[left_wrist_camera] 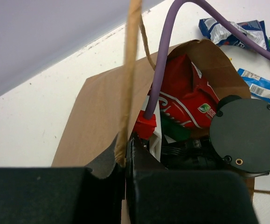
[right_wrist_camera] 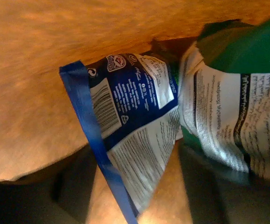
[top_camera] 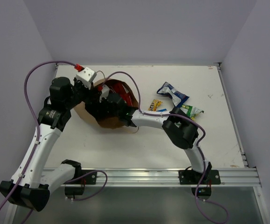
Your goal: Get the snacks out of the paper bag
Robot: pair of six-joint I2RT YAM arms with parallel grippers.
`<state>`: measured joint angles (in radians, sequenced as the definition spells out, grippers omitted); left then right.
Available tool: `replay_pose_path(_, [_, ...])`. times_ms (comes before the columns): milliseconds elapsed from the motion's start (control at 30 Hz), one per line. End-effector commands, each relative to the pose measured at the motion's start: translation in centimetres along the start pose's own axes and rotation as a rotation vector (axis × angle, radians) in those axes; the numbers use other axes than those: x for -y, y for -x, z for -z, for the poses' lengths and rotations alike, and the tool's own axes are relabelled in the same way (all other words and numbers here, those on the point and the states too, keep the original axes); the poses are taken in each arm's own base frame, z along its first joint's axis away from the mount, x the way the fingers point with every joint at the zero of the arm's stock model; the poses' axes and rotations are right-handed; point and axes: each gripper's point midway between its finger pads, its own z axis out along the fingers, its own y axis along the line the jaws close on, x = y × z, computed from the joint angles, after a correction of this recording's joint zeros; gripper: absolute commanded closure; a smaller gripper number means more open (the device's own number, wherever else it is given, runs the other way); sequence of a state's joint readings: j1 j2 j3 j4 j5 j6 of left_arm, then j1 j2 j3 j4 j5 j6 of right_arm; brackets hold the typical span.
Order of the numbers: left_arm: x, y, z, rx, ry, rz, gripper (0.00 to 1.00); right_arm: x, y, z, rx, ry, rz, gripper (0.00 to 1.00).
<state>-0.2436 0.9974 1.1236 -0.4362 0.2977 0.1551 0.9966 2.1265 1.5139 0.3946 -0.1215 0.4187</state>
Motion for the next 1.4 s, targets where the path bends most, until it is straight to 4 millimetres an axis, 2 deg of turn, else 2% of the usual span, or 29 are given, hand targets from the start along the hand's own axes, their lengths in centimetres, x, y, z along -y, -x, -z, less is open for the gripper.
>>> replay_pose_path(0, [5.6,2.3,1.6,0.068,-0.248,0.063,1.00,0.4,-1.2,-1.1,-0.041,-0.017,-0.001,0.37])
replay_pose_path(33, [5.6,2.3,1.6,0.068,-0.248,0.063,1.00,0.5,-1.6,-1.0,-0.047,-0.018,0.000,0.44])
replay_pose_path(67, [5.5,2.3,1.6,0.070,-0.247,0.062,1.00,0.4,-1.4,-1.0,-0.039,-0.014,0.001,0.58])
replay_pose_path(100, [5.4,2.1,1.6,0.066,-0.240,0.063,1.00,0.2,-0.9,-0.6,-0.028,-0.009,0.008,0.65])
replay_pose_path(200, [5.1,1.9,1.4,0.061,-0.220,0.060,1.00,0.2,-0.7,0.2,-0.013,-0.009,0.027,0.85])
replay_pose_path(300, [4.3,1.5,1.3,0.048,-0.177,0.054,1.00,-0.4,0.3,1.4,0.009,0.006,0.044,1.00])
replay_pose_path(367, [4.0,1.2,1.2,0.040,-0.157,0.044,1.00,-1.0,1.3,2.4,0.028,0.017,0.054,1.00])
replay_pose_path(400, [3.5,1.1,1.1,0.036,-0.129,0.040,1.00,-1.2,1.1,2.9,0.024,0.023,0.066,1.00])
replay_pose_path(433, [3.2,1.0,1.1,0.031,-0.116,0.042,1.00,-1.8,2.6,3.8,0.052,0.034,0.078,1.00])
replay_pose_path(533, [2.4,0.3,0.9,0.013,-0.072,0.031,1.00,-2.1,3.4,5.5,0.068,0.031,0.116,1.00])
replay_pose_path(567, [2.2,0.1,0.8,0.008,-0.059,0.027,1.00,-2.9,5.0,6.6,0.098,0.042,0.130,1.00])
replay_pose_path(667, [1.9,-1.0,0.6,-0.016,-0.040,0.016,1.00,-3.2,6.0,8.3,0.111,0.039,0.182,1.00])
replay_pose_path(700, [1.8,-1.2,0.6,-0.019,-0.036,0.010,1.00,-3.6,7.2,9.4,0.134,0.042,0.205,1.00])
replay_pose_path(800, [1.7,-1.9,0.3,-0.035,-0.034,0.011,1.00,-3.7,8.6,10.9,0.155,0.021,0.230,1.00])
replay_pose_path(1000, [1.2,-1.9,0.4,-0.034,-0.005,-0.004,1.00,-2.7,9.8,13.8,0.174,-0.041,0.277,1.00])
replay_pose_path(1033, [1.1,-1.7,0.5,-0.031,-0.001,-0.006,1.00,-2.9,10.8,14.8,0.194,-0.050,0.283,1.00])
replay_pose_path(1100, [0.8,-1.5,0.4,-0.028,0.015,-0.006,1.00,-1.6,10.8,15.9,0.183,-0.098,0.297,1.00])
replay_pose_path(1133, [0.6,-1.4,0.4,-0.026,0.023,-0.005,1.00,-1.6,11.4,17.1,0.190,-0.108,0.306,1.00])
replay_pose_path(1200, [0.2,-1.1,0.2,-0.017,0.047,0.000,1.00,-0.5,11.4,18.6,0.181,-0.141,0.326,1.00])
replay_pose_path(1233, [0.0,-1.0,0.2,-0.014,0.054,0.003,1.00,-0.4,12.2,20.1,0.192,-0.167,0.330,1.00])
replay_pose_path(1300, [-0.4,-0.7,-0.2,-0.001,0.075,0.007,1.00,0.6,12.7,22.0,0.195,-0.202,0.333,1.00])
replay_pose_path(1333, [-0.5,-0.8,-0.3,-0.001,0.080,0.010,1.00,1.4,11.9,22.9,0.173,-0.221,0.327,1.00])
replay_pose_path(1367, [-0.7,-1.0,-0.6,-0.006,0.088,0.012,1.00,1.3,13.2,25.0,0.212,-0.233,0.326,1.00])
